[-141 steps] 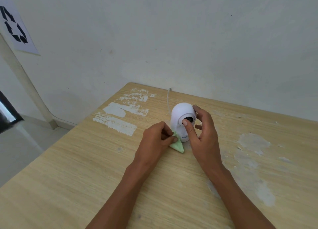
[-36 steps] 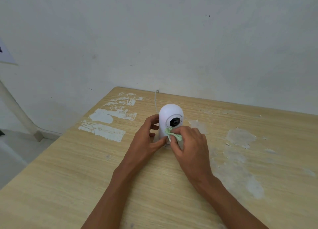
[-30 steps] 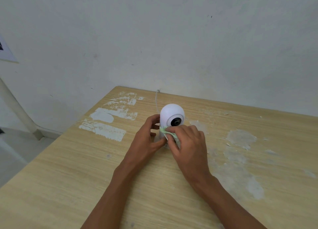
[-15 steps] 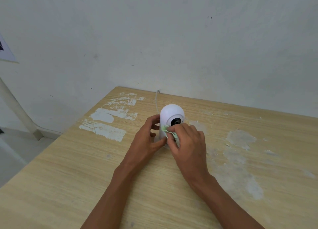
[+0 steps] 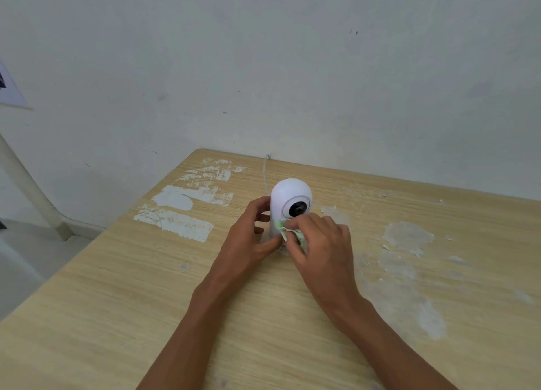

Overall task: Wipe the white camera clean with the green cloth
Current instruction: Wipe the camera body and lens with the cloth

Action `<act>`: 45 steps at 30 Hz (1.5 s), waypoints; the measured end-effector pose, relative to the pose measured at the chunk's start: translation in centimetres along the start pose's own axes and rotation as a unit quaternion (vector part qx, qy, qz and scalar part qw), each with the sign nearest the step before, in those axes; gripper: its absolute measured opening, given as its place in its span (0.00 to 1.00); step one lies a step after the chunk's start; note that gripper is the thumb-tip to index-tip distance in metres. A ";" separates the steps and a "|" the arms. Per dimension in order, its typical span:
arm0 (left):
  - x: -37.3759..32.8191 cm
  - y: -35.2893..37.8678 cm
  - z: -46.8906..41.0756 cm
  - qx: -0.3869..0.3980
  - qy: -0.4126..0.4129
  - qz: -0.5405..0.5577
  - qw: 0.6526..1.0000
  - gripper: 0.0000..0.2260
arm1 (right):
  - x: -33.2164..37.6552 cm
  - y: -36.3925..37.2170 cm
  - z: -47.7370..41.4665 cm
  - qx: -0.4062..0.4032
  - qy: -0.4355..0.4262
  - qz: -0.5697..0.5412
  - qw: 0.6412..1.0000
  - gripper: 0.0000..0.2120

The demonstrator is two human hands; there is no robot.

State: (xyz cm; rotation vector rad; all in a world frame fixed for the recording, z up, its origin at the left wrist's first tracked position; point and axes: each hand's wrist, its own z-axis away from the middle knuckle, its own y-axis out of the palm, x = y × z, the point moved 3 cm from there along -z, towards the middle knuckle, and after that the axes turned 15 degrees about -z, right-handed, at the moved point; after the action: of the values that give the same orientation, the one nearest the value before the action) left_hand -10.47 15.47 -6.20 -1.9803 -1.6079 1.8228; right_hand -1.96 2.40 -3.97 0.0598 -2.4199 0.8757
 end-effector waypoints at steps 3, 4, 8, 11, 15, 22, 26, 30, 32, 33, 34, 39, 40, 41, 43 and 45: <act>0.1 0.0 -0.1 -0.002 0.004 -0.011 1.000 0.30 | -1.6 -0.7 0.2 -0.011 0.044 0.002 0.999 0.03; 0.1 0.0 -0.1 -0.002 0.005 -0.013 1.000 0.31 | -2.1 -1.0 0.2 -0.019 0.061 -0.004 0.998 0.03; 0.2 0.0 -0.2 0.000 0.007 -0.018 1.000 0.31 | -3.1 -1.6 -0.5 -0.051 0.091 -0.027 0.994 0.03; 0.2 0.0 -0.2 -0.001 0.009 -0.018 1.000 0.31 | -2.6 -1.2 -0.1 -0.028 0.070 -0.030 0.997 0.03; 0.2 0.0 -0.2 -0.001 0.012 -0.017 1.000 0.30 | -2.4 -0.9 0.5 -0.006 0.059 -0.031 0.998 0.02; 0.4 0.1 -0.3 0.000 0.010 -0.009 1.000 0.30 | -2.5 -1.4 -0.1 -0.028 0.080 -0.097 0.992 0.03; 0.4 0.2 -0.2 0.006 0.012 -0.006 1.000 0.30 | -1.4 -0.5 1.1 0.056 0.034 -0.100 0.993 0.02; 0.2 -0.3 0.0 0.011 0.017 -0.014 1.000 0.28 | -1.9 -0.8 1.0 0.028 0.099 -0.222 0.970 0.02; 0.1 -1.0 0.3 -0.017 0.009 -0.020 1.000 0.23 | -2.4 -1.2 0.9 -0.002 0.140 -0.262 0.955 0.04; 0.0 -1.4 0.5 -0.039 0.002 -0.011 0.999 0.19 | -2.5 -1.2 0.9 -0.008 0.160 -0.282 0.946 0.05; -0.3 -1.7 0.7 -0.052 -0.004 0.009 0.999 0.16 | -2.6 -1.2 1.0 -0.010 0.175 -0.303 0.937 0.05; -1.8 -0.9 1.4 0.039 0.026 0.049 0.998 0.08 | -2.1 -1.0 1.1 0.018 0.174 -0.368 0.913 0.05; -1.9 -0.6 1.4 0.050 0.024 0.056 0.997 0.09 | -1.9 -1.0 1.1 0.023 0.171 -0.376 0.911 0.05; -1.9 -0.5 1.3 0.054 0.018 0.070 0.996 0.09 | -1.8 -1.1 1.1 0.024 0.172 -0.383 0.907 0.05; -1.7 -0.5 1.2 0.050 0.011 0.099 0.994 0.09 | -1.9 -1.4 1.1 0.019 0.186 -0.400 0.897 0.06; -1.5 -0.7 1.1 0.056 0.002 0.124 0.991 0.11 | -2.0 -1.6 1.2 0.024 0.195 -0.413 0.889 0.06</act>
State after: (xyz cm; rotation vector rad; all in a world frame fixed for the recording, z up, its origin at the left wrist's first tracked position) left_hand -11.38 14.19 -5.08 -2.2157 -1.2733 1.9373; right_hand -0.49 0.10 -4.81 0.7910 -1.7233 0.4736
